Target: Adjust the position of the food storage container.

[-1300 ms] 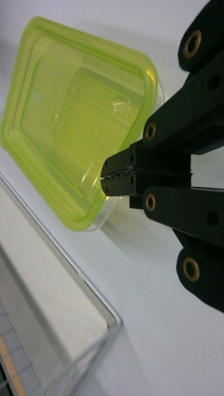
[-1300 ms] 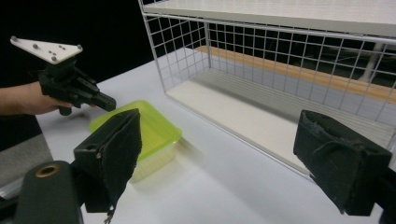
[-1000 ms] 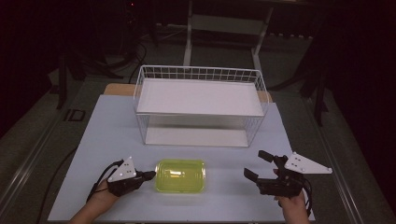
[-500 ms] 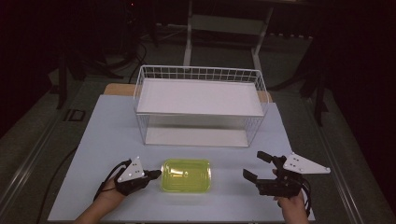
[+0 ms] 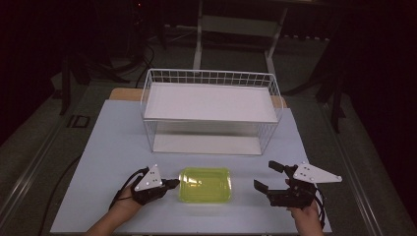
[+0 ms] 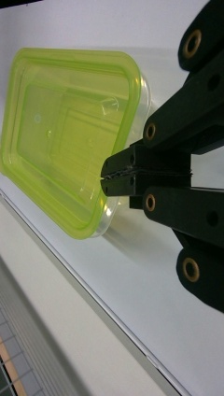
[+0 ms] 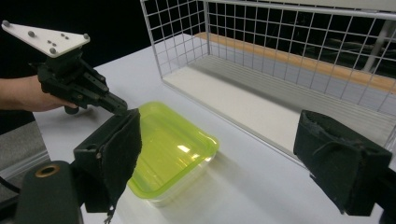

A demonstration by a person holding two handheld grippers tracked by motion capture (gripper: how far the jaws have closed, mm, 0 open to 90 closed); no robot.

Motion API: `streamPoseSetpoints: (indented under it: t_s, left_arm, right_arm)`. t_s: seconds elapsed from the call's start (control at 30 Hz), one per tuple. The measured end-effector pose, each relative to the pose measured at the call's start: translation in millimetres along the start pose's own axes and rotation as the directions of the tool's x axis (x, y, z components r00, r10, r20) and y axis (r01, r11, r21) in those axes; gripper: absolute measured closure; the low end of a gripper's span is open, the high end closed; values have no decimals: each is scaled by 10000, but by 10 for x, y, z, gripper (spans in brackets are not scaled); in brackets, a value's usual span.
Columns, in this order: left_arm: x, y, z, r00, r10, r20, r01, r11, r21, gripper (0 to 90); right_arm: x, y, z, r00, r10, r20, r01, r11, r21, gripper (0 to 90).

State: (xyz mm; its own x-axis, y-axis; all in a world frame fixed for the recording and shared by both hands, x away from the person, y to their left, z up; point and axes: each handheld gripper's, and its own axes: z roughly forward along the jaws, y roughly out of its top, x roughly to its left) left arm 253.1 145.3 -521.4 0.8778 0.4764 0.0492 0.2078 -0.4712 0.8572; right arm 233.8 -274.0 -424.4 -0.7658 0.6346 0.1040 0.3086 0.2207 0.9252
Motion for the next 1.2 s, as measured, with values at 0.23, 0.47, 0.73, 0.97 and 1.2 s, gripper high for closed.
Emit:
streamPoseSetpoints:
  t_s: [0.23, 0.47, 0.73, 0.97, 1.2]
  left_arm:
    - [-22, 64, 123, 9997, -81, 224, 83, 9999, -61, 899]
    - [-75, 103, 219, 9991, -54, 425, 58, 9999, -95, 899]
    - [-56, 191, 142, 9999, -67, -106, 64, 9998, -207, 744]
    - [-24, 302, 8, 9749, -2226, 99, 2227, 9730, -605, 144]
    - [-137, 421, 34, 9685, -2454, 415, 2477, 9667, -649, 24]
  right_arm:
    - [2, -19, 29, 9998, -45, -173, 46, 10000, 71, 151]
    - [3, -30, 43, 9998, -77, -173, 79, 9999, 118, 150]
    - [23, -43, 17, 9980, -43, 632, 32, 9998, 174, 159]
    - [73, -29, -36, 9907, -691, 1169, 712, 9974, -133, 142]
    - [130, -93, 76, 9884, -1004, 1139, 943, 9939, 578, 140]
